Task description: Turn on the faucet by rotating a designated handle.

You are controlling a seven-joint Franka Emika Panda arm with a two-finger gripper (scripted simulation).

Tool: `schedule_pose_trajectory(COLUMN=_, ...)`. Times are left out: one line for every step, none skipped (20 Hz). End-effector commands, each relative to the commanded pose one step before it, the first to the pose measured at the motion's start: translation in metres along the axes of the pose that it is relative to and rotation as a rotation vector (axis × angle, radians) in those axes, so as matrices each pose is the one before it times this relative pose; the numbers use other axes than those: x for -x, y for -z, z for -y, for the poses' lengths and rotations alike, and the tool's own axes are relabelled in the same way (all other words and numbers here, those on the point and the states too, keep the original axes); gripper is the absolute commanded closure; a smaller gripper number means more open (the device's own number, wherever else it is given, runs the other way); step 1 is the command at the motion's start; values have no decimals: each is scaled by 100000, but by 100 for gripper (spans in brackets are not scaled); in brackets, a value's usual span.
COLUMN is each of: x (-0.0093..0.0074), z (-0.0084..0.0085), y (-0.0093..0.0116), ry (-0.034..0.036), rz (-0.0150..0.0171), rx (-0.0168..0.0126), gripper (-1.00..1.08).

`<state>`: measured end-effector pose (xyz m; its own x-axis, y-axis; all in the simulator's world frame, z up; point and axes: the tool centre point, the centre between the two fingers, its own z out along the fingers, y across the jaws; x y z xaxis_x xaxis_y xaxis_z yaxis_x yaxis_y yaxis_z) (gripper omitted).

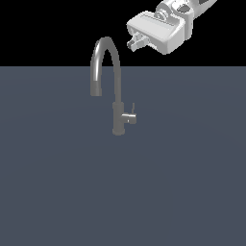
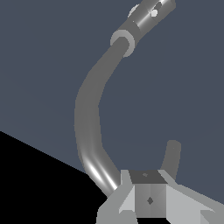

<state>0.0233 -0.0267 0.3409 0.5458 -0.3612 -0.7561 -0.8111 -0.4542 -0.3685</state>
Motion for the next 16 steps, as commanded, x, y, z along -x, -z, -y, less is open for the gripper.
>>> schedule_pose_trajectory(x=-2090, z=261, y=-185, ry=-5185, rz=4240, rx=-5430, gripper=108)
schedule_pose_trajectory(x=-849, z=111, y=-74, ry=-2132, rz=1707, rx=-2203, gripper=108)
schedule_pose_trajectory(x=-856, z=112, y=-75, ry=-2152, rz=1721, rx=-2222, gripper=108)
schedule_pose_trajectory(x=-863, z=114, y=-76, ry=-2173, rz=1735, rx=-2242, gripper=108)
schedule_pose_trajectory(x=-870, z=115, y=-77, ry=-2196, rz=1750, rx=-2263, gripper=108)
schedule_pose_trajectory(x=-878, z=116, y=-78, ry=-2219, rz=1765, rx=-2284, gripper=108)
schedule_pose_trajectory(x=-886, z=117, y=-79, ry=-2243, rz=1780, rx=-2306, gripper=108)
schedule_pose_trajectory(x=-894, z=118, y=-82, ry=-2268, rz=1795, rx=-2328, gripper=108)
schedule_pose_trajectory(x=-903, z=119, y=-84, ry=-2293, rz=1810, rx=-2350, gripper=108)
schedule_pose_trajectory(x=-911, z=120, y=-86, ry=-2317, rz=1825, rx=-2373, gripper=108)
schedule_pose_trajectory(x=-920, z=121, y=-89, ry=-2341, rz=1839, rx=-2394, gripper=108)
schedule_pose_trajectory(x=-929, z=122, y=-92, ry=-2365, rz=1853, rx=-2416, gripper=108)
schedule_pose_trajectory(x=-930, z=122, y=-95, ry=-2371, rz=1853, rx=-2419, gripper=108)
schedule_pose_trajectory(x=-903, z=118, y=-95, ry=-2301, rz=1793, rx=-2345, gripper=108)
schedule_pose_trajectory(x=-866, z=113, y=-94, ry=-2208, rz=1718, rx=-2250, gripper=108)
schedule_pose_trajectory(x=-828, z=108, y=-92, ry=-2109, rz=1638, rx=-2147, gripper=108)
